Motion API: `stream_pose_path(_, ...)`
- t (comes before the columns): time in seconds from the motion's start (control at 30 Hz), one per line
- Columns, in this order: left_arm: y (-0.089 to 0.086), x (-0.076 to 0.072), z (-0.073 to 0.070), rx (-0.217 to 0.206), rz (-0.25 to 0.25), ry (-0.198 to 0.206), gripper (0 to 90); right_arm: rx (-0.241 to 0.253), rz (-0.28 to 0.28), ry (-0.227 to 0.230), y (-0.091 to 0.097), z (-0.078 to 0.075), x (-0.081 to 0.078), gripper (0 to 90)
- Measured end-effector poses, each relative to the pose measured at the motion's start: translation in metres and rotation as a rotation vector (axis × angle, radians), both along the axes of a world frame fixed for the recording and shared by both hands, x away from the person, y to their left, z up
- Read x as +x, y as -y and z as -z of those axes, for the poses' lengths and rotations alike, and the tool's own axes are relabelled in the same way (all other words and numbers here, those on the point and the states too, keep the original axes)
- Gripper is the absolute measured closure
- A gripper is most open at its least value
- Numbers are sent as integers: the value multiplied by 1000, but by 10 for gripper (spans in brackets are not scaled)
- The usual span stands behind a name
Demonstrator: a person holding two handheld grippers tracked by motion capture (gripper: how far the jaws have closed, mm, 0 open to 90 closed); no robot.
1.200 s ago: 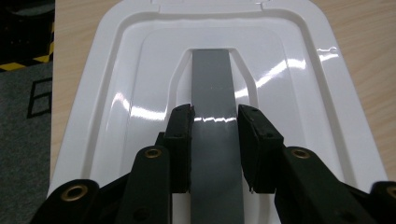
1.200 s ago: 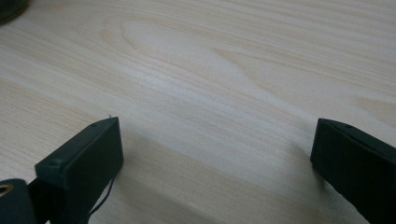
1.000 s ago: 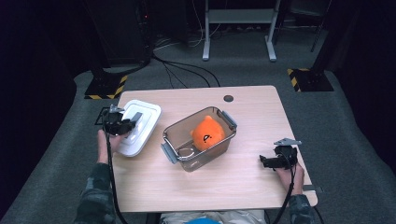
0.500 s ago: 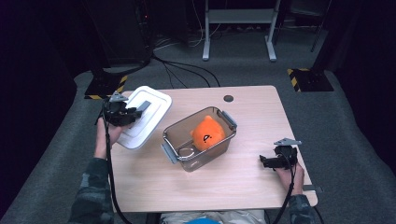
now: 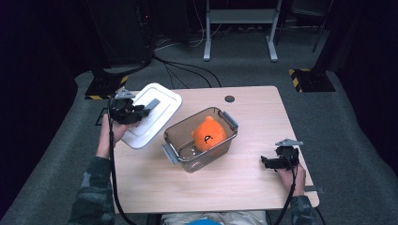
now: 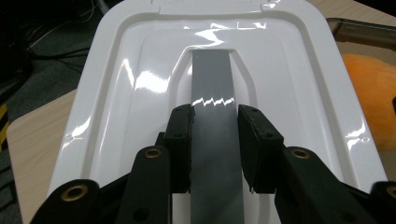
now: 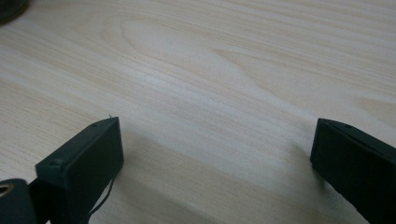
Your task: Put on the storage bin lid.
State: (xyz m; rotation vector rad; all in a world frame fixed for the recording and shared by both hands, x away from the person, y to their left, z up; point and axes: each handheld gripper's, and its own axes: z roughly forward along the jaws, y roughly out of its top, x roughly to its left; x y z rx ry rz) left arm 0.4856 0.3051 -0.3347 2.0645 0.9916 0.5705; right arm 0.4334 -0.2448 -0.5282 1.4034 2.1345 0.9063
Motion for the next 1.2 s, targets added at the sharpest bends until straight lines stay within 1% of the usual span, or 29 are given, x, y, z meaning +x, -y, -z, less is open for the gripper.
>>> stream_pose_path(0.03,3,-1,0,-7,2,3,663,0,0,0,0,0,0,18)
stream_pose_path(0.13,10,-1,-2,2,26,-4,663,0,1,0,0,0,0,19)
stream_pose_path(0.17,14,-2,-4,9,40,-13,663,0,0,0,0,0,0,18)
stream_pose_path(0.27,19,-2,-5,3,49,-10,663,0,1,0,0,0,0,18)
stream_pose_path(0.43,30,-1,-7,19,92,-10,663,2,1,-1,0,0,0,18)
stream_pose_path(0.5,35,0,-7,19,107,-15,662,-1,1,0,0,0,0,19)
stream_pose_path(0.57,42,1,-7,20,124,-20,662,-2,0,0,0,0,0,19)
stream_pose_path(0.6,42,1,-7,20,124,-20,662,-2,0,0,0,0,0,19)
stream_pose_path(0.63,48,2,-6,20,139,-23,662,-1,2,1,0,0,0,18)
stream_pose_path(0.67,48,2,-6,20,139,-23,662,-1,2,1,0,0,0,18)
stream_pose_path(0.7,54,2,-5,16,147,-24,662,-1,1,0,0,0,0,19)
stream_pose_path(0.73,54,2,-5,16,147,-24,662,-1,1,0,0,0,0,19)
stream_pose_path(0.8,60,3,-5,25,164,-30,662,-1,1,0,0,0,0,19)
stream_pose_path(0.93,71,3,-4,21,184,-31,662,-2,-1,0,0,0,0,19)
stream_pose_path(1.0,77,4,-3,30,196,-34,662,0,-1,-1,0,0,0,19)
stream_pose_path(1.03,82,4,-1,31,205,-41,662,0,-2,-1,0,0,0,19)
stream_pose_path(1.07,82,4,-1,31,205,-41,662,0,-2,-1,0,0,0,19)
stream_pose_path(1.17,92,7,3,37,234,-48,662,1,-1,-1,0,0,0,19)
stream_pose_path(1.2,92,7,3,37,234,-48,662,1,-1,-1,0,0,0,19)
